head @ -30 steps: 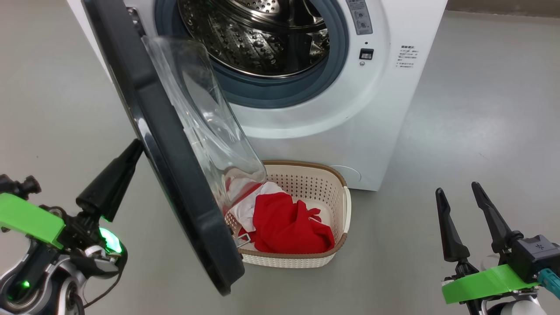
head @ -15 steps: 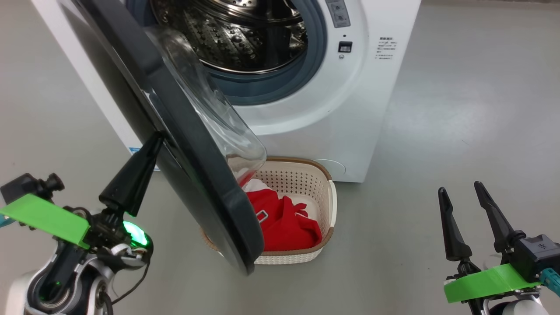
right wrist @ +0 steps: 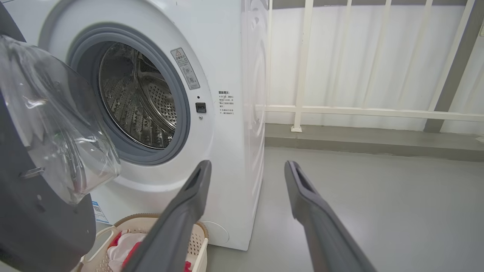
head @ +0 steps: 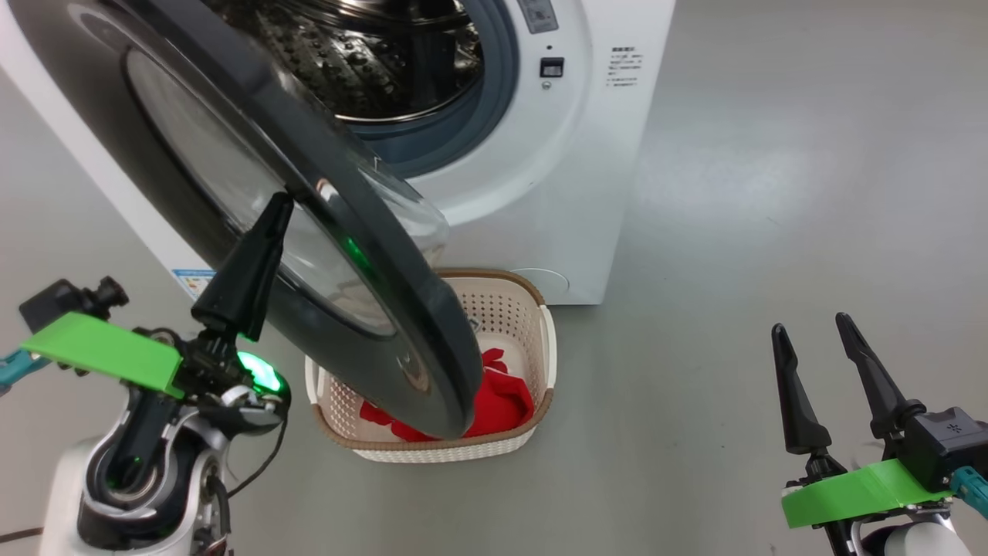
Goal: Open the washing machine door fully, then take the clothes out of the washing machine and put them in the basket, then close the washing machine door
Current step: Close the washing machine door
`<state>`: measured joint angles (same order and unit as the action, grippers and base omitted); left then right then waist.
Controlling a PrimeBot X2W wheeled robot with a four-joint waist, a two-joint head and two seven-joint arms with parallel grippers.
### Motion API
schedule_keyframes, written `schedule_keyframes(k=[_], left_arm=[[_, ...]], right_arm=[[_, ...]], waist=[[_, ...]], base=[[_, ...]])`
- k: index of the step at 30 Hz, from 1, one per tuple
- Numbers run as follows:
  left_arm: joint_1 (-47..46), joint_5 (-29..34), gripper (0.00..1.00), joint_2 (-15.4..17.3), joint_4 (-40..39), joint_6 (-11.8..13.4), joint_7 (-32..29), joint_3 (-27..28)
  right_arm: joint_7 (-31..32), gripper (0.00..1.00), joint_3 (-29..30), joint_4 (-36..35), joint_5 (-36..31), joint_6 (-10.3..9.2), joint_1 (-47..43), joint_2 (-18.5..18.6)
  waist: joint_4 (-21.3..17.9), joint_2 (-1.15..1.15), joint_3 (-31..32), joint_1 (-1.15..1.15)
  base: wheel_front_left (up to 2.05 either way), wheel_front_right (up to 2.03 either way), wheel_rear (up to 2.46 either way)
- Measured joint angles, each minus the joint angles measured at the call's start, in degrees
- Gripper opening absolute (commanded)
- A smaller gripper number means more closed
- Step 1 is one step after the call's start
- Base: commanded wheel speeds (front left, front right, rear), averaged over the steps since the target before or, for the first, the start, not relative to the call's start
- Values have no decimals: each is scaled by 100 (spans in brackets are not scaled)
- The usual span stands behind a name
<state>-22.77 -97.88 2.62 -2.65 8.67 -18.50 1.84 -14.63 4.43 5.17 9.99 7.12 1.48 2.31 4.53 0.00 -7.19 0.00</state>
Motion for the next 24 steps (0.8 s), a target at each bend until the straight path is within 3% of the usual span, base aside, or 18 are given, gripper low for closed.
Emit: schedule_keyframes(k=[8, 24], left_arm=[[-327, -126, 0, -30, 241, -267, 148, -174], [-1135, -307, 0, -75, 906, -573, 667, -182]], right_arm=[[0, 100, -43, 24, 0, 0, 47, 0], [0, 100, -59, 22, 3, 0, 155, -1]], waist=[[-290, 0, -88, 0], [-762, 0, -365, 0]], base=[[0, 0, 0], [0, 0, 0]])
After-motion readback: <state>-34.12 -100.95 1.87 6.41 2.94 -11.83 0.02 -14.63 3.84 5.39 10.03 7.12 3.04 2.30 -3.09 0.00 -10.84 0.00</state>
